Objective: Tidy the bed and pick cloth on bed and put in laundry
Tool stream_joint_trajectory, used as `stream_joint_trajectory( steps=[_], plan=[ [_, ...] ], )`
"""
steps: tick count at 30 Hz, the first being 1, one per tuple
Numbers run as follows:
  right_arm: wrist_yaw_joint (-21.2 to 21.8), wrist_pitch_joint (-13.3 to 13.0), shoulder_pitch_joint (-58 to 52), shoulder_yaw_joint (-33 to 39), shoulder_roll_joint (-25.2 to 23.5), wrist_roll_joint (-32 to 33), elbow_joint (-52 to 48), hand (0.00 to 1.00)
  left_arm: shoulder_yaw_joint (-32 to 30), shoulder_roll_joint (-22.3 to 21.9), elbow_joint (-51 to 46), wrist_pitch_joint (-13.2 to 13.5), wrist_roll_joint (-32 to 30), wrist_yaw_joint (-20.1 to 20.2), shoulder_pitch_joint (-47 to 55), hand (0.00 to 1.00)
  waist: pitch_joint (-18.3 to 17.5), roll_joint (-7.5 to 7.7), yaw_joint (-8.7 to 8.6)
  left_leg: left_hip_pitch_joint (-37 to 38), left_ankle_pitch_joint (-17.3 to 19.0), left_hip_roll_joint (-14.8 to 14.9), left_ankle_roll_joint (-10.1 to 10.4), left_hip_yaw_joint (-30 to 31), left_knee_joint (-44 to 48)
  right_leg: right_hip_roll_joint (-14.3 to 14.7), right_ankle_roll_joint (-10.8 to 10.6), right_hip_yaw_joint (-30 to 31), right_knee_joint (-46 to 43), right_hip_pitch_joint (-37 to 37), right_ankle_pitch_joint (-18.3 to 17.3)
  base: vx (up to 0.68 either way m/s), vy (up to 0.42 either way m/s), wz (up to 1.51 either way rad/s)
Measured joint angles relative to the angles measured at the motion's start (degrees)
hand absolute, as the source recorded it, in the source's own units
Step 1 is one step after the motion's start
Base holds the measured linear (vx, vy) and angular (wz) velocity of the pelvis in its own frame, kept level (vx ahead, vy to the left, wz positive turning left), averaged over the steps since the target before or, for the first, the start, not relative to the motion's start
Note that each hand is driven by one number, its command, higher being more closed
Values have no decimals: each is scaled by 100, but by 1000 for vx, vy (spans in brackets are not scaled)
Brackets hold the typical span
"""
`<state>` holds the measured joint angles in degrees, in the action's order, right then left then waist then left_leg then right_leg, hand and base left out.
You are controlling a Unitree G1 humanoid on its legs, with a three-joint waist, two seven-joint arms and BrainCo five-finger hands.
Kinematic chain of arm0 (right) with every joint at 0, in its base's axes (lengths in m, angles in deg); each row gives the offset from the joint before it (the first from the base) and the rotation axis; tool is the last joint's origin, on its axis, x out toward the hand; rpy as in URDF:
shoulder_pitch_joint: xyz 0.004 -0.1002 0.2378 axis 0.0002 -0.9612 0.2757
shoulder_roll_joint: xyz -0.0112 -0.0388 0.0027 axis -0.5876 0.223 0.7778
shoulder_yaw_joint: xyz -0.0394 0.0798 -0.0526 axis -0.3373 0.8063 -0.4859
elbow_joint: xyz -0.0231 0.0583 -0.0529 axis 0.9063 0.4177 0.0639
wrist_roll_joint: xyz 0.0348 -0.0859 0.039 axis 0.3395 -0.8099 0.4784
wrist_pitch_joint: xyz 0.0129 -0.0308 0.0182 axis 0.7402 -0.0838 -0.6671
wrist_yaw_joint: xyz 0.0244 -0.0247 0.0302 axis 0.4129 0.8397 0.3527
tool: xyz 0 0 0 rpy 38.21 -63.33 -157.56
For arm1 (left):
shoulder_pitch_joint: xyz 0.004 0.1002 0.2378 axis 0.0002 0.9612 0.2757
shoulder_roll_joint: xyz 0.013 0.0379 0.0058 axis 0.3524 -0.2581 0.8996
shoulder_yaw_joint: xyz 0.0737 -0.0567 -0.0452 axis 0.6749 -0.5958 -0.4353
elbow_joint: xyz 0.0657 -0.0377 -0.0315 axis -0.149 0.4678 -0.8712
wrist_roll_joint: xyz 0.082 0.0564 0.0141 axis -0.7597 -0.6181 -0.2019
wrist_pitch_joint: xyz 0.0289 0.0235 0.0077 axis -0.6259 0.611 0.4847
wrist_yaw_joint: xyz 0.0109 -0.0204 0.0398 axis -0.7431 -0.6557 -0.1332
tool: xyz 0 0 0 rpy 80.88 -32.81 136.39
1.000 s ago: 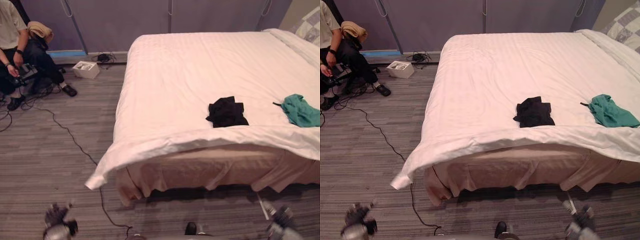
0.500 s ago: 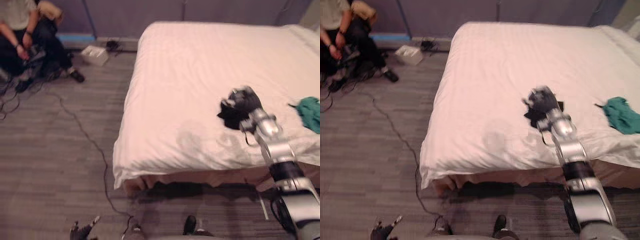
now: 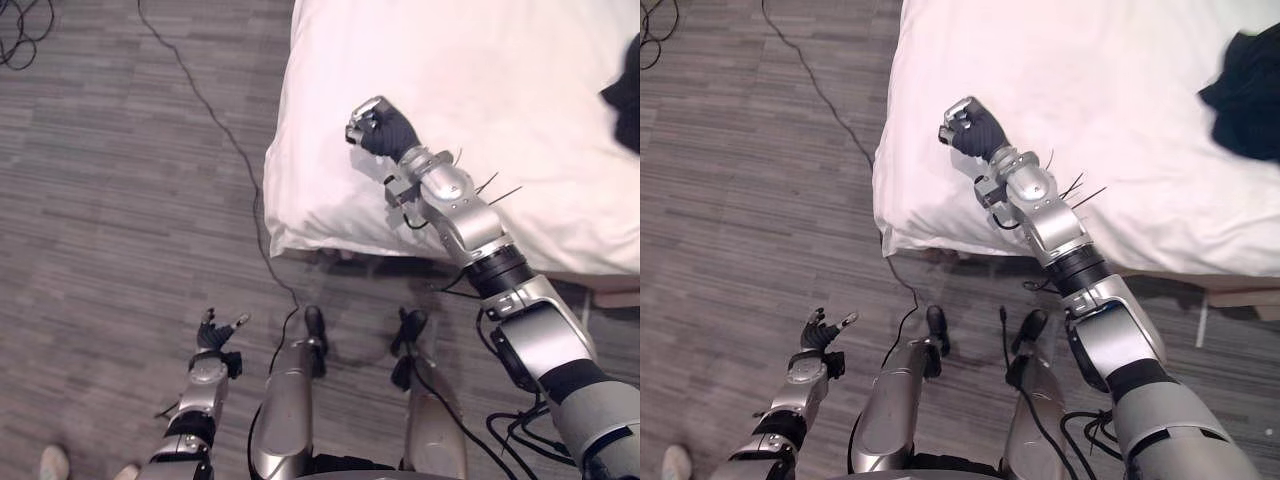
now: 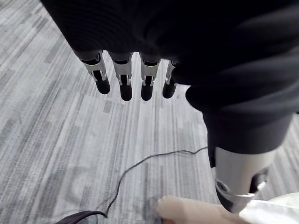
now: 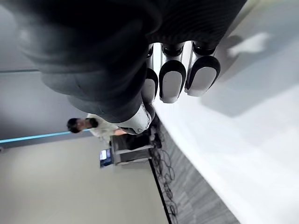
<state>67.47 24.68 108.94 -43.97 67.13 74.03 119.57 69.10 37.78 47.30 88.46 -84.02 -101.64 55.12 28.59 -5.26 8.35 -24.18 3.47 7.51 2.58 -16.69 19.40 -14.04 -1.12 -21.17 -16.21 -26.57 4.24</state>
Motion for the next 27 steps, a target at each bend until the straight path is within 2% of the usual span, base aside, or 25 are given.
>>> stream_joint_trajectory(
  steps=[1, 2, 3, 4, 5, 7, 11, 14, 15, 17, 18, 21, 23, 24, 27],
  plan=[
    [5, -55, -89, -5, -82, 50, 64, 100, 1, -47, 23, -1, 18, -1, 2, 0, 10, -19, 5, -25, 0, -13, 0, -4, 2, -22, 8, 27, -67, -60, -21, -63, 11, -2],
    [33, -255, -203, -22, -282, 148, 62, 100, 0, -135, 136, -1, 51, 2, 20, 0, 10, -20, -22, -52, 1, -34, -2, -47, -29, -70, 14, 82, -199, -188, -76, -57, 4, -2],
    [50, -296, -220, -24, -341, 167, 107, 100, 0, -173, 176, 0, 55, 2, 27, 0, 10, -21, -40, -54, 0, -47, 0, -53, -44, -92, 3, 86, -236, -210, -110, -41, -11, -3],
    [166, -477, -317, -38, -506, 271, 314, 100, 0, -283, 186, 38, 53, 9, 82, 0, 10, -21, -130, -53, 1, -46, 2, -63, -62, -119, 26, 95, -349, -264, -177, -38, -26, 0],
    [202, -534, -366, -48, -542, 315, 357, 100, 2, -323, 186, 65, 53, 12, 85, 0, 10, -21, -137, -49, 3, -44, 4, -66, -63, -126, 32, 98, -383, -276, -198, -30, -32, -1],
    [482, -789, -807, -149, -674, 396, 538, 100, 14, -483, 177, 293, 48, 31, 75, 0, 8, -21, -168, 53, -13, -44, 52, -86, -177, -126, 63, 100, -434, -267, -250, 19, -42, -2],
    [762, -792, -1975, -244, -744, 609, 1011, 100, 173, -500, 188, 493, 46, 37, 92, 0, 8, -19, -333, 322, -181, -42, 98, -98, -429, -55, 82, 96, -311, -56, -252, 97, -34, -3],
    [809, -792, -2768, -301, -691, 597, 911, 100, 218, -444, 186, 499, 45, 37, 200, 0, 5, -12, -612, 755, -180, 45, 106, -202, -570, 150, 51, 109, 129, 430, -106, 101, -3, -31],
    [808, -878, -2953, -302, -626, 597, 733, 100, 233, -401, 184, 494, 46, 35, 220, 0, 3, -6, -718, 995, -176, 66, 110, -293, -695, 240, 47, 161, 359, 658, -21, 67, 13, -33],
    [820, -1020, -3094, -208, -538, 591, 406, 100, 245, -343, 175, 488, 48, 27, 219, 0, 6, 14, -774, 1239, -170, 99, 118, -422, -820, 351, 38, 250, 613, 870, 85, 64, 19, -41],
    [885, -1197, -3180, -127, -483, 593, 106, 100, 277, -285, 170, 469, 46, 15, 218, 0, 4, 31, -790, 1373, -166, 139, 125, -473, -879, 431, 45, 271, 802, 1035, 154, 51, 11, -36],
    [1077, -1420, -3275, 67, -420, 592, -657, 100, 376, -158, 175, 407, 45, 10, 297, 0, -51, 153, -788, 1608, -189, 197, 163, -502, -984, 559, 59, 270, 1022, 1301, 208, 45, -9, -14],
    [1228, -1542, -3272, 90, -445, 599, -1483, 100, 376, -62, 183, 309, 41, 11, 522, 0, -211, 392, -781, 1829, -209, 240, 197, -604, -1118, 669, 77, 344, 1188, 1477, 261, 69, -9, -24],
    [1269, -1602, -3252, 112, -470, 602, -1944, 100, 375, -20, 187, 210, 41, 15, 664, 0, -344, 558, -776, 1942, -209, 261, 199, -649, -1165, 721, 76, 400, 1297, 1595, 282, 70, 2, -16],
    [1088, -1647, -3110, 454, -557, 603, -2434, 100, 386, -28, 215, 99, 30, 38, 795, 0, -561, 740, -755, 2054, -188, 282, 231, -677, -1168, 754, 63, 421, 1410, 1745, 313, 45, 35, -5]
  ],
)
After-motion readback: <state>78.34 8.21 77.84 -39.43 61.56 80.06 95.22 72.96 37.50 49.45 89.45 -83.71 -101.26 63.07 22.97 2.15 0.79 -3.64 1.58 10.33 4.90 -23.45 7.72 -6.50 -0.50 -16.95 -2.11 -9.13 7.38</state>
